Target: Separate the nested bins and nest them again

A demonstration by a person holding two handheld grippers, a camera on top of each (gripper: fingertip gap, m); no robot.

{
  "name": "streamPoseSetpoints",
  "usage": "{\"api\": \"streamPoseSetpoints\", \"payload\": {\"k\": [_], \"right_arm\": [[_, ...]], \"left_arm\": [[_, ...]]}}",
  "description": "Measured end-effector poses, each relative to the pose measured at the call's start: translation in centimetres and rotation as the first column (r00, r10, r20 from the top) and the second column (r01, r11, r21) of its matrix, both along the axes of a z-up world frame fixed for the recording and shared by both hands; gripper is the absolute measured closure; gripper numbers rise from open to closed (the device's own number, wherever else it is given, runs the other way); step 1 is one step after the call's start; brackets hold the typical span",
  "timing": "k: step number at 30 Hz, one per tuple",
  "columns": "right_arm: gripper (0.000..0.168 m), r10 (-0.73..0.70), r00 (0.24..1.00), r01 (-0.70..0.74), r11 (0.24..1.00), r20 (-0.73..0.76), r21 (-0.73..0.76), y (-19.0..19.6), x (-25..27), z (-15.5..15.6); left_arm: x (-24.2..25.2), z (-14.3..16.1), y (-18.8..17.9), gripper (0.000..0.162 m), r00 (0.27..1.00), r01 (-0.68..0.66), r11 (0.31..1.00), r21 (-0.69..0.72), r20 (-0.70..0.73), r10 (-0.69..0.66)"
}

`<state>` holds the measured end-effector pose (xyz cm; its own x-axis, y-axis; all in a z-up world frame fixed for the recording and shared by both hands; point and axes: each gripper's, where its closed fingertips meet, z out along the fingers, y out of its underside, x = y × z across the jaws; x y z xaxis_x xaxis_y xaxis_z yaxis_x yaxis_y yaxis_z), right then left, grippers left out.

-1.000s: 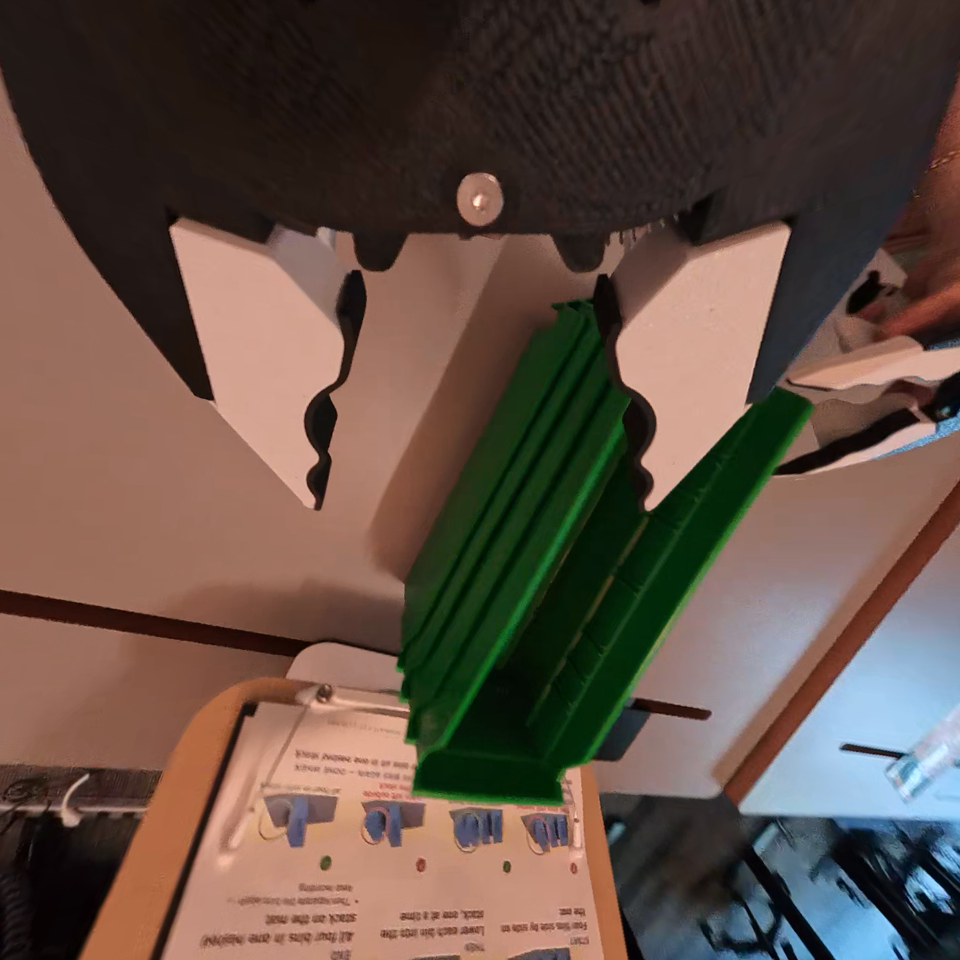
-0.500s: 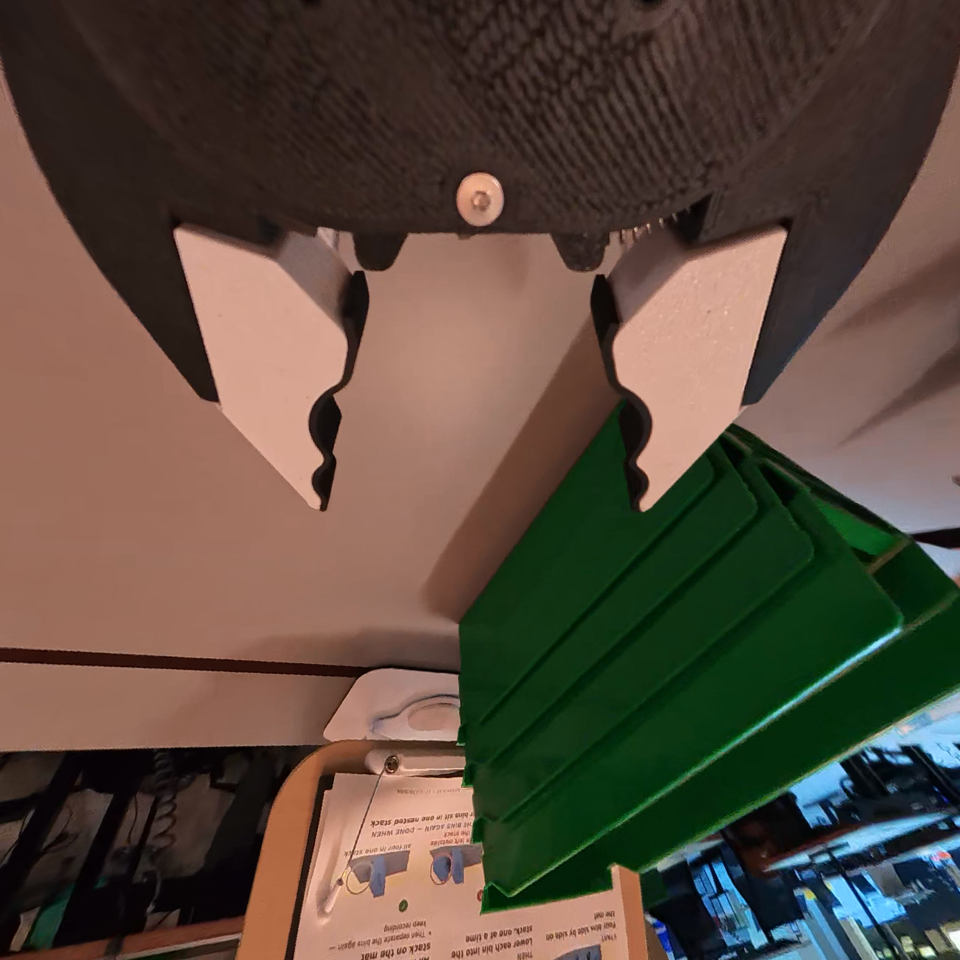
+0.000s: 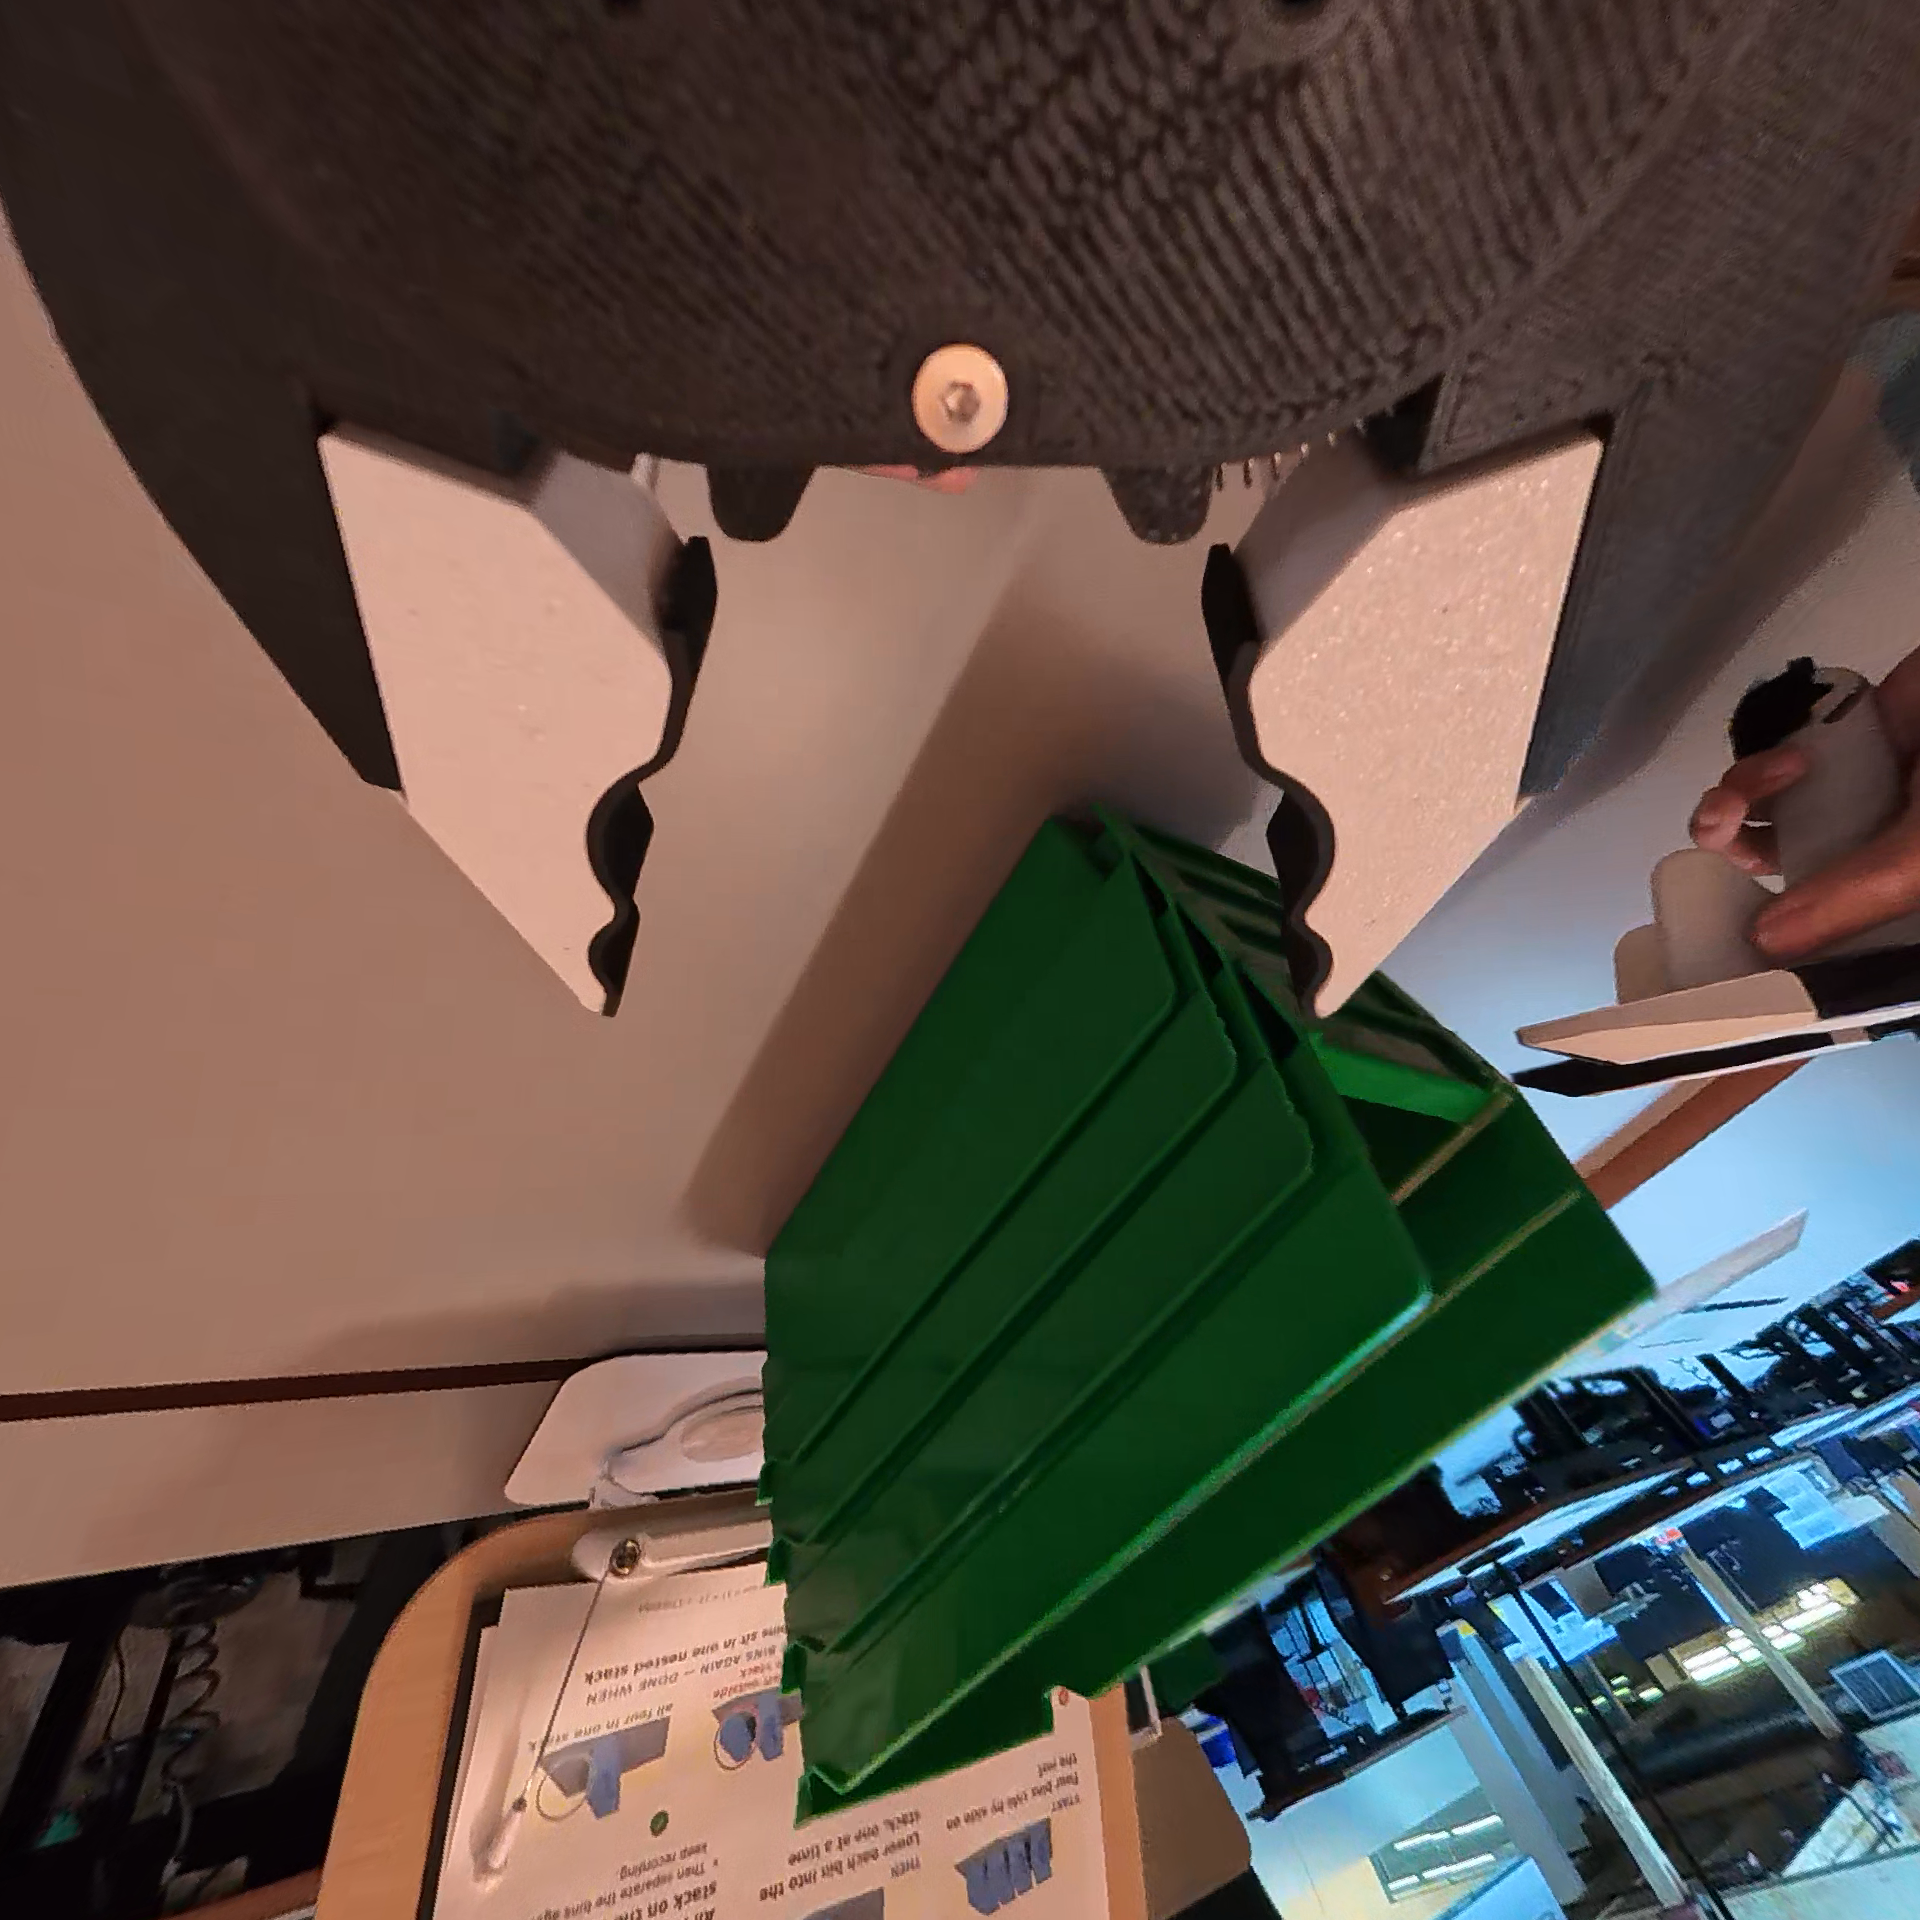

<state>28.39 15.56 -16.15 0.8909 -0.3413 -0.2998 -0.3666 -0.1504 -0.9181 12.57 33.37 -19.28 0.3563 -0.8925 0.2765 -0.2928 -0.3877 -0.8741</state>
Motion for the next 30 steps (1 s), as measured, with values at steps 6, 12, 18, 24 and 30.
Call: {"api": "streamPoseSetpoints", "payload": {"k": [6,12,18,24,30], "right_arm": [[0.043,0.020,0.999,-0.021,1.000,0.042,0.020,1.8,-1.8,3.0],[0.025,0.049,0.995,-0.046,0.998,0.082,-0.041,5.7,-0.8,8.7],[0.028,0.102,0.995,-0.099,0.978,0.005,-0.186,13.2,0.7,11.2],[0.036,0.049,0.998,-0.034,0.926,0.031,-0.375,18.5,1.8,11.2],[0.040,-0.025,1.000,0.011,0.827,-0.016,-0.561,20.3,2.4,8.5]], "left_arm": [[0.0,0.3,0.3,0.056,1.000,0.002,0.999,0.037,-0.023,-0.001],[-0.5,0.5,1.7,0.056,0.998,-0.040,0.996,0.076,-0.036,0.042],[-0.8,0.0,2.6,0.054,0.997,-0.080,0.995,0.054,-0.009,0.081],[-1.0,-0.3,1.9,0.052,0.998,-0.057,0.997,0.046,-0.010,0.057],[-2.1,-0.5,2.3,0.051,0.994,-0.100,0.986,0.135,-0.036,0.106]]}}
